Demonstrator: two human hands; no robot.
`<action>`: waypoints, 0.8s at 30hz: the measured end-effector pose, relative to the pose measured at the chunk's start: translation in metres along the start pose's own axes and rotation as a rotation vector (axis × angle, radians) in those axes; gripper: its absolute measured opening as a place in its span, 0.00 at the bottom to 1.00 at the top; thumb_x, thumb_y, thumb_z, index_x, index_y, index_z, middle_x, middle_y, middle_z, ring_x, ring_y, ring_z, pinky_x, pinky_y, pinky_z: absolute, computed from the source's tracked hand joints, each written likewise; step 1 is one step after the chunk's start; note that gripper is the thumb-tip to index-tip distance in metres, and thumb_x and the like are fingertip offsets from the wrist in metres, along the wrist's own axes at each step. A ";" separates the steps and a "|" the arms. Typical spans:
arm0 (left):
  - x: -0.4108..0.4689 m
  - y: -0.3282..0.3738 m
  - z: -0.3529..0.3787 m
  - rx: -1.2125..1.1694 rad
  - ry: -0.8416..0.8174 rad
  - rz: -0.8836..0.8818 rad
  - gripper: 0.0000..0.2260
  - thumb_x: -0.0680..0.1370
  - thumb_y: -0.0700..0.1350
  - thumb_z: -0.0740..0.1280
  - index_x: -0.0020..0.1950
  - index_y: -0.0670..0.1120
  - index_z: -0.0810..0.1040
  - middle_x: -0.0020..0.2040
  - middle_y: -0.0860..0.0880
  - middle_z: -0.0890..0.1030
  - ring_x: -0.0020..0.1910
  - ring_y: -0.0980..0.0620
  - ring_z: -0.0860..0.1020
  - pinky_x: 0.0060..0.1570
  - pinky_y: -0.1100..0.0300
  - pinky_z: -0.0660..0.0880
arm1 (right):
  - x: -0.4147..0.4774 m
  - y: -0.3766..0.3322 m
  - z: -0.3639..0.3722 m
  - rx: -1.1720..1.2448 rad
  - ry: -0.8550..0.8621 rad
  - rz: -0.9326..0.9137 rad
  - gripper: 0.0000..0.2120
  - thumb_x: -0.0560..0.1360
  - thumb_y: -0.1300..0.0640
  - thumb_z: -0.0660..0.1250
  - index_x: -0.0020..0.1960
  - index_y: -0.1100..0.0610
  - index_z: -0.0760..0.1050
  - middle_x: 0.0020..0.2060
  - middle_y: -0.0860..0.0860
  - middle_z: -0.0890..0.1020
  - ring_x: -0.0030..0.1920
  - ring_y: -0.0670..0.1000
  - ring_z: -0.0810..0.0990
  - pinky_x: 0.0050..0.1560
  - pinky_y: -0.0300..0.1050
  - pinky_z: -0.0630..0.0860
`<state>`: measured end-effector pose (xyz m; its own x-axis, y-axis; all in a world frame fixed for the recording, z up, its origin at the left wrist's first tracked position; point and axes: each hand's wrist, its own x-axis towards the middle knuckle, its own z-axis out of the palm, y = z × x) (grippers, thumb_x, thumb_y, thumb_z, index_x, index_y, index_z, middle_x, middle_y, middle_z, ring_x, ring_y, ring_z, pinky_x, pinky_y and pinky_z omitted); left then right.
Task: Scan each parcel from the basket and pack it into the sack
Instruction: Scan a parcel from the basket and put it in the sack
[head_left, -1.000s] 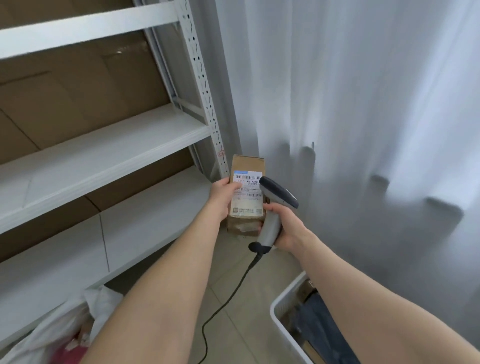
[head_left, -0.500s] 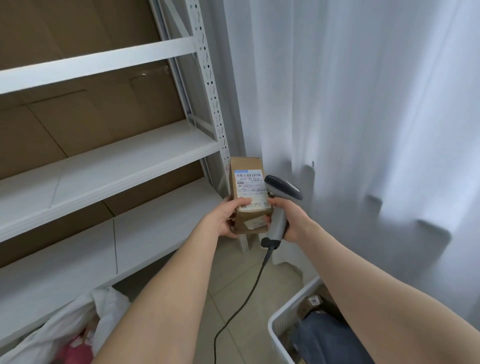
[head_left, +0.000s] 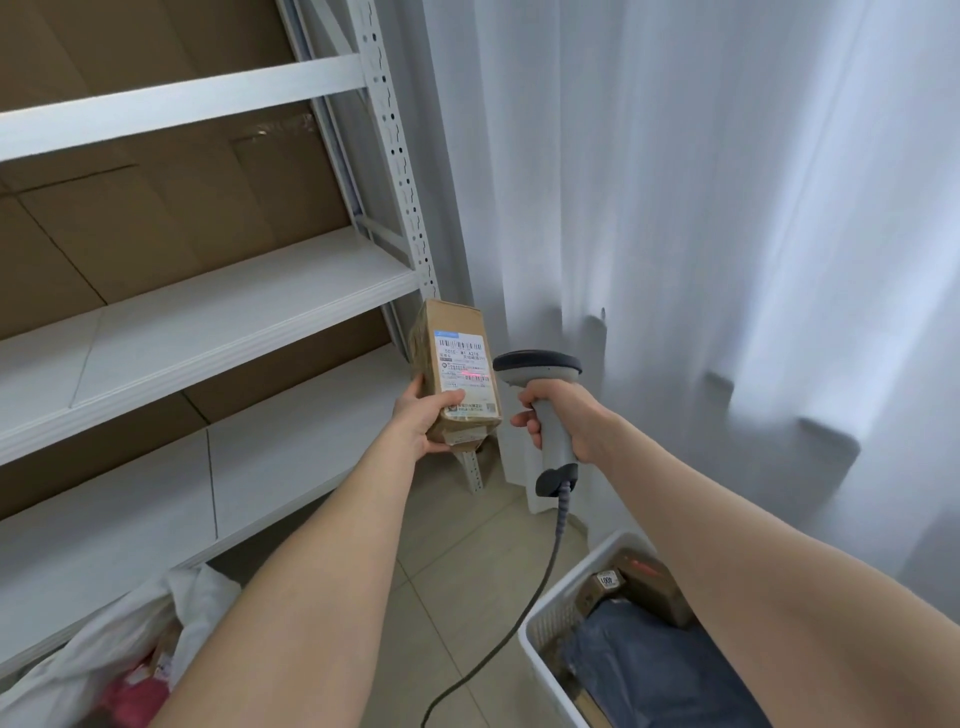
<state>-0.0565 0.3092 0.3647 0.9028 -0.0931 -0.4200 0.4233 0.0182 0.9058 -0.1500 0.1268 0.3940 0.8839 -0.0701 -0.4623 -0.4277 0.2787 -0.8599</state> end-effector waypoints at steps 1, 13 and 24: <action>0.000 0.000 -0.001 0.005 0.004 -0.002 0.27 0.72 0.38 0.73 0.67 0.58 0.71 0.56 0.47 0.80 0.54 0.41 0.79 0.50 0.33 0.75 | -0.001 0.000 0.000 -0.009 -0.008 0.003 0.05 0.74 0.62 0.65 0.49 0.61 0.73 0.28 0.55 0.82 0.23 0.46 0.74 0.27 0.38 0.75; -0.011 0.009 -0.009 0.085 0.016 0.024 0.27 0.73 0.38 0.72 0.68 0.57 0.69 0.49 0.50 0.81 0.44 0.48 0.80 0.29 0.50 0.79 | -0.015 -0.010 0.002 -0.085 -0.049 0.007 0.04 0.73 0.63 0.64 0.48 0.61 0.72 0.25 0.53 0.76 0.22 0.47 0.72 0.25 0.38 0.74; -0.025 0.007 -0.014 0.080 0.035 0.029 0.29 0.73 0.38 0.72 0.70 0.56 0.68 0.56 0.47 0.80 0.51 0.44 0.79 0.38 0.43 0.78 | -0.019 -0.011 0.005 -0.076 -0.029 0.023 0.07 0.73 0.62 0.66 0.51 0.61 0.74 0.28 0.54 0.79 0.23 0.47 0.75 0.27 0.39 0.76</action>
<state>-0.0750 0.3258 0.3804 0.9175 -0.0583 -0.3935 0.3902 -0.0597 0.9188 -0.1615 0.1297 0.4133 0.8784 -0.0369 -0.4765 -0.4599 0.2062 -0.8637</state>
